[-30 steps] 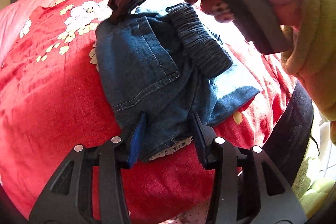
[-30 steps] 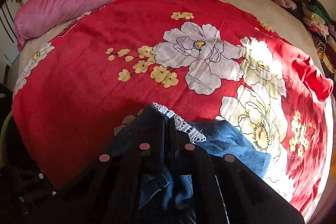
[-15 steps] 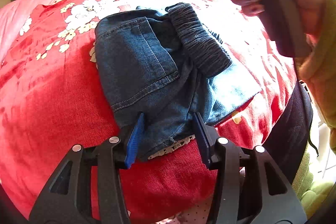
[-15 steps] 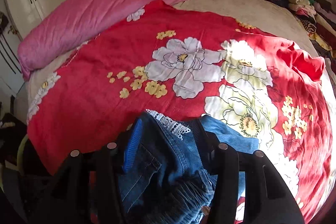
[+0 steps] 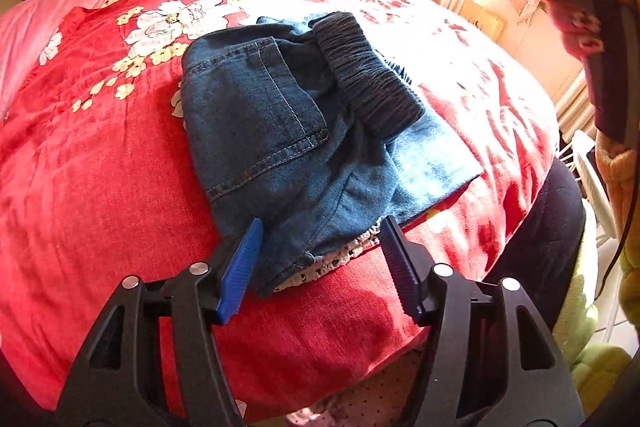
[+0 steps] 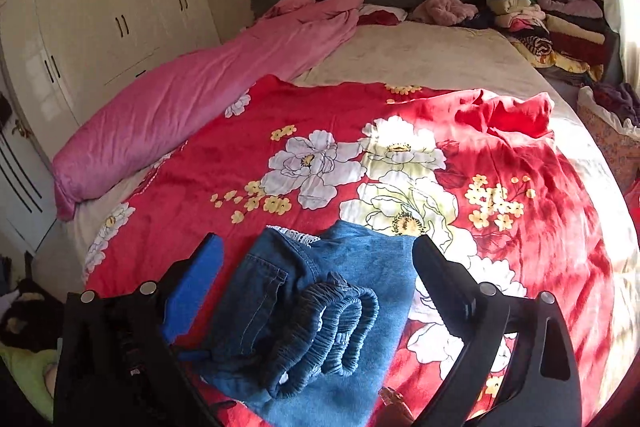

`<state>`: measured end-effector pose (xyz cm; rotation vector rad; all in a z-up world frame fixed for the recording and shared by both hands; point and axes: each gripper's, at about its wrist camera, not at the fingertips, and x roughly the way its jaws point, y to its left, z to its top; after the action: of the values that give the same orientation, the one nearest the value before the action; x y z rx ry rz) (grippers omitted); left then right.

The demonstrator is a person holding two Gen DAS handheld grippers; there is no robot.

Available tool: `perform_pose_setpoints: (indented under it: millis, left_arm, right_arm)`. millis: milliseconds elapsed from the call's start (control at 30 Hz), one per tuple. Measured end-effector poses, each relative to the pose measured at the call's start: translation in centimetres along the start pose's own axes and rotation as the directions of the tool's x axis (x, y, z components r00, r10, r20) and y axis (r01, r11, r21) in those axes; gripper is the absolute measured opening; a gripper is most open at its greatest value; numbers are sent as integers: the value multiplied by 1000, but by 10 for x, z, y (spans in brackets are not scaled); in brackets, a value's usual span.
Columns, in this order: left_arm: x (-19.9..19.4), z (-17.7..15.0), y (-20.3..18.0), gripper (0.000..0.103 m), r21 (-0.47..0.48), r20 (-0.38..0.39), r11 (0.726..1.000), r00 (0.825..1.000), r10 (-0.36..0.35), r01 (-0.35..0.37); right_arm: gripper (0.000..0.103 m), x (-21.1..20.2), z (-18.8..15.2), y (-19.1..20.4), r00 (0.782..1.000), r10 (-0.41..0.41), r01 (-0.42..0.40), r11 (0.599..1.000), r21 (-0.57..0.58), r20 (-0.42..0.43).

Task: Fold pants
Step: 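Open the left tool and move it back from the pants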

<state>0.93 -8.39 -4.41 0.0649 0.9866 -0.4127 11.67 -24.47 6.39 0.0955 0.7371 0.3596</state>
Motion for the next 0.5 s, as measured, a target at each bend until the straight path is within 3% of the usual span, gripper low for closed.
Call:
perform_pose_setpoints:
  millis: [367, 500]
  left_arm:
    - [-34, 8, 0, 86, -30, 80, 999, 996, 30, -28]
    - [-41, 12, 1, 91, -36, 98, 998, 994, 51, -48]
  right_arm:
    - [98, -48, -23, -5, 996, -43, 41, 999, 28, 76]
    - [98, -60, -30, -6, 995, -44, 40, 998, 40, 93]
